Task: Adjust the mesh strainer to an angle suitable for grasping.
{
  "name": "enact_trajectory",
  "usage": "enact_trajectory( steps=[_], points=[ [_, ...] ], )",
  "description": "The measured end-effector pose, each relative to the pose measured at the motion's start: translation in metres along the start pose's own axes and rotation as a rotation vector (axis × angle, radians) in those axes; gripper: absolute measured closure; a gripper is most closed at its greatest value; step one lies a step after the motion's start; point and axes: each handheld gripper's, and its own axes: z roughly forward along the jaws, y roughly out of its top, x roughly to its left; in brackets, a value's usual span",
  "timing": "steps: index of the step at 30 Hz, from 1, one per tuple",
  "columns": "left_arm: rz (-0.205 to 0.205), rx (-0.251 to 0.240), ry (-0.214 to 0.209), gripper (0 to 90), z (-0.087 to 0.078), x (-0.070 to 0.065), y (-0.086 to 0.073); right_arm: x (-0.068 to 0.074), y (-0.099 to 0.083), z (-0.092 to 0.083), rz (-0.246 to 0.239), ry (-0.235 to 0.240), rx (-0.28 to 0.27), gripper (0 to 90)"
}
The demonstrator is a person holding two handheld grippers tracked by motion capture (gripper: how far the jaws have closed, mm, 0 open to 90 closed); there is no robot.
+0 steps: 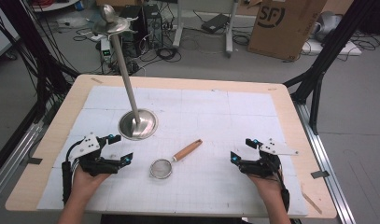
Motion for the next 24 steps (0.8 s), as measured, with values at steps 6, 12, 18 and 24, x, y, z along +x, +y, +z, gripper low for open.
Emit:
enact_trajectory(
  steps=[6,12,18,24],
  points=[
    [-0.006,0.013,-0.013,14.4,0.001,-0.001,0.0,0.0,-0.002,0.001,0.002,-0.005,0.012,14.6],
    [-0.007,0.025,-0.024,14.3,0.005,-0.005,0.001,0.002,-0.002,0.0,-0.007,0.002,0.018,14.6],
    [0.006,0.057,-0.046,14.3,0.016,-0.011,0.0,-0.002,-0.004,0.001,0.01,0.004,0.031,14.5],
    [0.006,0.067,-0.055,14.4,0.024,-0.015,0.004,0.0,-0.005,0.002,-0.006,-0.009,0.041,14.5]
  ],
)
